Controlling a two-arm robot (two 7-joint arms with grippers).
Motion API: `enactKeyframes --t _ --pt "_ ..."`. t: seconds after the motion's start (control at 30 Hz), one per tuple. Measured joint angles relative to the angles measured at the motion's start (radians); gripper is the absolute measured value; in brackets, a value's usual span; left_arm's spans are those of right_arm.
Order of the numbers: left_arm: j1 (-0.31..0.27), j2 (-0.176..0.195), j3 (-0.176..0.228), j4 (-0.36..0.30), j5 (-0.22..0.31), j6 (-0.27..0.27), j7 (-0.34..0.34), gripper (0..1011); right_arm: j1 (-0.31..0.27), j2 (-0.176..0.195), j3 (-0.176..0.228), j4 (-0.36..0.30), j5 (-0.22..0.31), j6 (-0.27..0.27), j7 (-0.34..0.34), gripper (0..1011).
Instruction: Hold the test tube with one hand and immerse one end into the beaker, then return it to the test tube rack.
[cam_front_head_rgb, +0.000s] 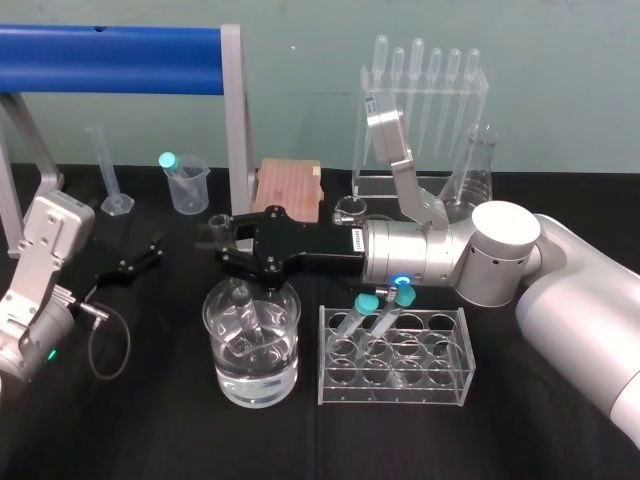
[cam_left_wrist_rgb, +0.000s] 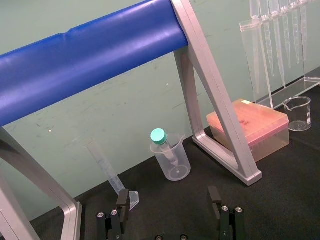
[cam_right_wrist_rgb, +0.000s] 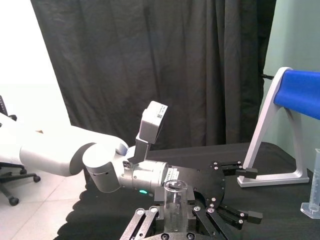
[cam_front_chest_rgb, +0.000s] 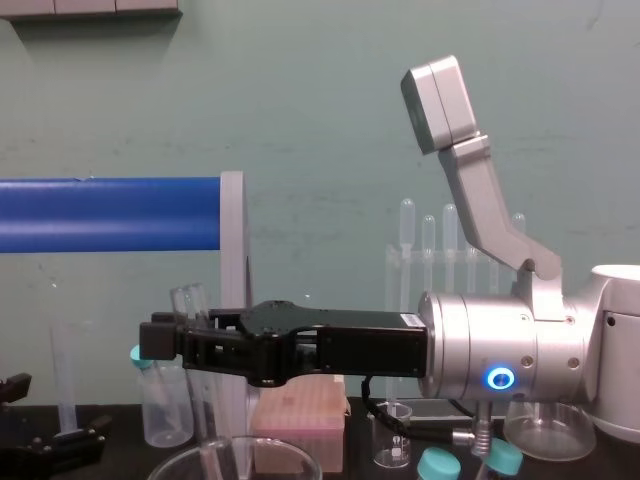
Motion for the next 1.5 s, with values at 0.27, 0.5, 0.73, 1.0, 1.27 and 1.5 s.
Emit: enactKeyframes --t 0.27,0.5,0.73,1.0,1.27,1.5 --pt "0.000 0.000 0.000 0.000 0.000 0.000 0.000 1000 0.000 0.000 0.000 0.000 0.000 0.000 0.000 225" --pt "0.000 0.000 0.000 0.000 0.000 0.000 0.000 1000 0.000 0.000 0.000 0.000 0.000 0.000 0.000 225" --pt "0.000 0.000 0.000 0.000 0.000 0.000 0.000 1000 0.000 0.000 0.000 0.000 0.000 0.000 0.000 225" --pt "0.000 0.000 0.000 0.000 0.000 0.000 0.000 1000 0.000 0.000 0.000 0.000 0.000 0.000 0.000 225" --pt "0.000 0.000 0.000 0.000 0.000 0.000 0.000 1000 0.000 0.000 0.000 0.000 0.000 0.000 0.000 225" --pt "0.000 0.000 0.000 0.000 0.000 0.000 0.000 1000 -0.001 0.002 0.001 -0.006 0.000 -0.001 -0.001 225"
